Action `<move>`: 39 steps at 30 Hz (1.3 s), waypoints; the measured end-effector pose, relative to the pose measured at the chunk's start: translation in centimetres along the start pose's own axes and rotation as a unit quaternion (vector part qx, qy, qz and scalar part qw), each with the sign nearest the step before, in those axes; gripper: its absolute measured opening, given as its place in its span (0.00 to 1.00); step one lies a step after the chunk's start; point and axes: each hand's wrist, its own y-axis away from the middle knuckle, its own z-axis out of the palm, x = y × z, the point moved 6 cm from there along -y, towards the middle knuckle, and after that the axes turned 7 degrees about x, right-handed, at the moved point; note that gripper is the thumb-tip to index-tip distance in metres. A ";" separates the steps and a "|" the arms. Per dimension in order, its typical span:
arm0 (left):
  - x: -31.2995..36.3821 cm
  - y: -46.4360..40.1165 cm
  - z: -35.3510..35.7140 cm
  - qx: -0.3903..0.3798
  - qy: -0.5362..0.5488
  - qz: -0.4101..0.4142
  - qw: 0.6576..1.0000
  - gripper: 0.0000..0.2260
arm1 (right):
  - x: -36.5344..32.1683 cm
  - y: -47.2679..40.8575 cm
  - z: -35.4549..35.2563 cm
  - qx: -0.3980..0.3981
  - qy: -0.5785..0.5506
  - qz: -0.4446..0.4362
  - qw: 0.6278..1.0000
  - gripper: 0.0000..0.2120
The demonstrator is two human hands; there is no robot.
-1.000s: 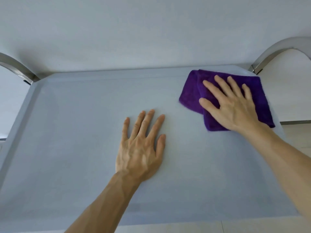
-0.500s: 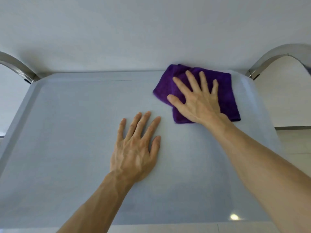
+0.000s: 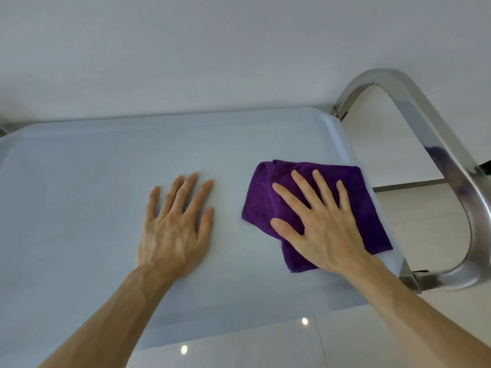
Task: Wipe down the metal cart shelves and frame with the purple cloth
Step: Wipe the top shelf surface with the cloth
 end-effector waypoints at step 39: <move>11.7 1.0 1.9 -0.019 -0.034 0.002 0.999 0.31 | 6.6 -0.4 -21.6 0.216 -0.479 0.040 0.850 0.11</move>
